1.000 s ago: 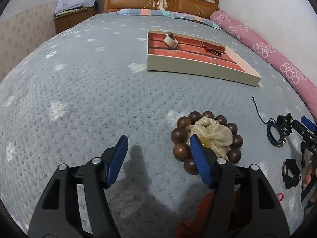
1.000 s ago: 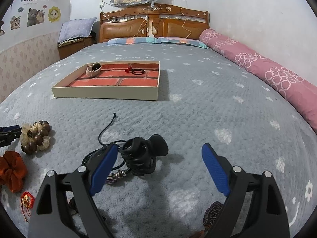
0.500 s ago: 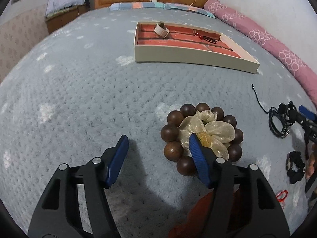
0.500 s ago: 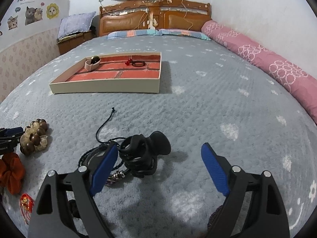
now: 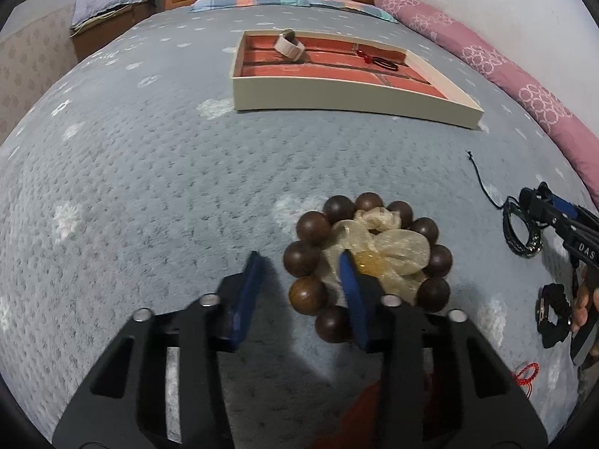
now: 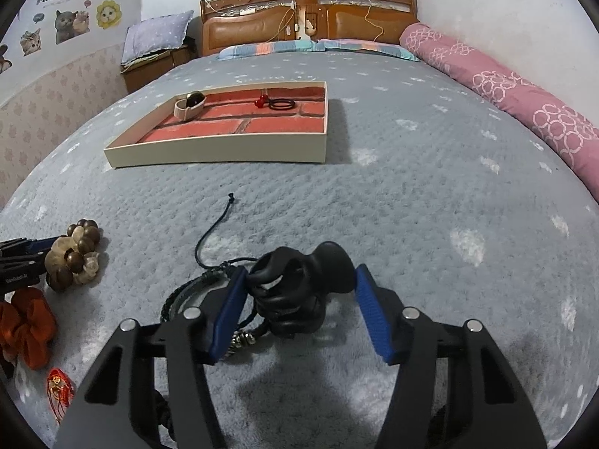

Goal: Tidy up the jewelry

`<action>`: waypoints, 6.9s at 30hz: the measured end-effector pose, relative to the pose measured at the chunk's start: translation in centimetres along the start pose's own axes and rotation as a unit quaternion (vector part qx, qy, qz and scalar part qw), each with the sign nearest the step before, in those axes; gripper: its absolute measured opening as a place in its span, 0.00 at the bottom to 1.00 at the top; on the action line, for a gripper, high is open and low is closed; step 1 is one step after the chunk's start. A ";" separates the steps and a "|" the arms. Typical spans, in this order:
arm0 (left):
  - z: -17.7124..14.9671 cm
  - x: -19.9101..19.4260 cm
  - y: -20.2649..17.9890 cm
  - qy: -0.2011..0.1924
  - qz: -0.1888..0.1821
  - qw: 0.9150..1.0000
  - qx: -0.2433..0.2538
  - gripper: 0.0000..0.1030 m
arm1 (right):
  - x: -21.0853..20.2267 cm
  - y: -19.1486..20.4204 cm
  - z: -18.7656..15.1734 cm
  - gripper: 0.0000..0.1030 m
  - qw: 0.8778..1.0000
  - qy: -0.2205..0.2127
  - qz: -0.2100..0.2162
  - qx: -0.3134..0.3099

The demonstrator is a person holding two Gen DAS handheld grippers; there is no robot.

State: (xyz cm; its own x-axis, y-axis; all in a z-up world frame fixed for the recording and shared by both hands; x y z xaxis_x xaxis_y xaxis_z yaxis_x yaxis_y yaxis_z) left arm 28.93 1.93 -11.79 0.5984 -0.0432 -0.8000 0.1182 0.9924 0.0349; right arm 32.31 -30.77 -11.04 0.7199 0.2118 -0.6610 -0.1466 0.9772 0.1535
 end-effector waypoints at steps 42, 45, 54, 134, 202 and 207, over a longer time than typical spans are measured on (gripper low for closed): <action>4.9 -7.7 -2.4 -0.115 -0.032 0.993 0.003 0.17 | -2.7 -0.3 2.8 0.56 0.999 -0.040 -0.021 -0.007; 5.8 -8.1 -3.1 -0.122 -0.036 0.992 0.009 0.17 | -2.8 -0.1 4.1 0.56 0.999 -0.045 -0.021 -0.009; 9.8 -9.0 -4.2 -0.144 -0.043 0.988 0.020 0.17 | -1.9 1.1 7.7 0.56 0.998 -0.054 -0.020 -0.019; 26.7 13.7 2.3 -0.075 0.037 0.996 -0.021 0.18 | 20.1 -1.0 20.3 0.56 0.997 0.032 -0.067 0.006; 6.0 -13.8 0.1 -0.169 0.069 0.983 -0.013 0.95 | -7.8 -0.9 7.2 0.93 0.996 -0.054 -0.065 -0.009; 2.4 -13.8 -0.1 -0.157 0.042 0.986 -0.042 0.95 | -8.9 0.6 2.8 0.93 0.996 -0.058 -0.061 -0.012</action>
State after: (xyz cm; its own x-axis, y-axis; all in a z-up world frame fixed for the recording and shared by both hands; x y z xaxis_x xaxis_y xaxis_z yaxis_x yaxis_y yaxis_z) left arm 22.57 2.11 0.68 0.8208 0.0195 -0.5709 -0.0002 0.9994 0.0339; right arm 27.73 -32.12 -3.01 0.8066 0.0898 -0.5842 -0.0680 0.9959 0.0592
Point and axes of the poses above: each gripper's, at about its wrist camera, not at the fingertips, and x roughly the way its jaws point, y to its left, z to its top, the point moved 7 cm from there along x, roughly the way its jaws point, and after that the axes turned 9 degrees about z, right-handed, at the moved point
